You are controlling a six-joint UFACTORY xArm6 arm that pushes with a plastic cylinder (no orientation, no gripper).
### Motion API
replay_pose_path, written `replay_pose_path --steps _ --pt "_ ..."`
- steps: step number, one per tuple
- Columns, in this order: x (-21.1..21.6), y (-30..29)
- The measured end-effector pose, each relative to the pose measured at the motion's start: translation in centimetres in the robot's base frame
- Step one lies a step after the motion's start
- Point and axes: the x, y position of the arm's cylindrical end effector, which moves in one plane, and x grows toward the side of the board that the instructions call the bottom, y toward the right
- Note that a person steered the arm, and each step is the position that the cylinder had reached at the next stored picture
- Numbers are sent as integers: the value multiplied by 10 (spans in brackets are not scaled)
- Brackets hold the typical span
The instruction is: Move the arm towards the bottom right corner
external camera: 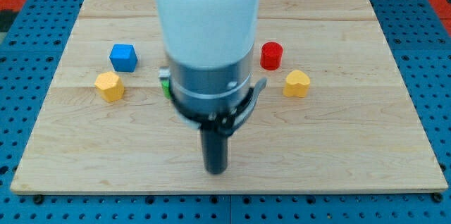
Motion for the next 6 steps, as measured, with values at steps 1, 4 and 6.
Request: replay_pose_path --steps 1,4,6 --pt "14 14" --pt "-22 253" --pt "-24 337"
